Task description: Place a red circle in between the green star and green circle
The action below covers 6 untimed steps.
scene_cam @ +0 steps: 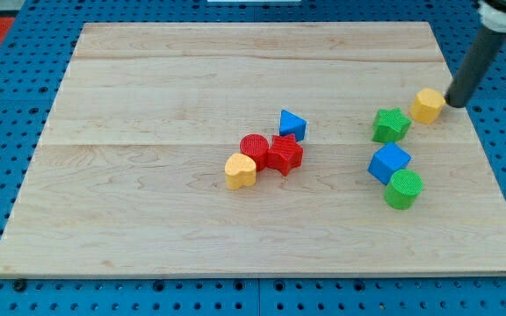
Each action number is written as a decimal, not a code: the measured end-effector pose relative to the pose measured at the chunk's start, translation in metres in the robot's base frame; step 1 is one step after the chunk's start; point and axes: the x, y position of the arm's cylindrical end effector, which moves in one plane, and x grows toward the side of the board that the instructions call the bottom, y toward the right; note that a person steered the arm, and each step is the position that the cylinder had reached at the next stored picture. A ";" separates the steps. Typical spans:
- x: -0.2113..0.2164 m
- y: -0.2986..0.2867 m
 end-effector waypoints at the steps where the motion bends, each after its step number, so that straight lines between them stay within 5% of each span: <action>1: 0.004 -0.018; 3: 0.003 -0.069; 6: -0.023 -0.041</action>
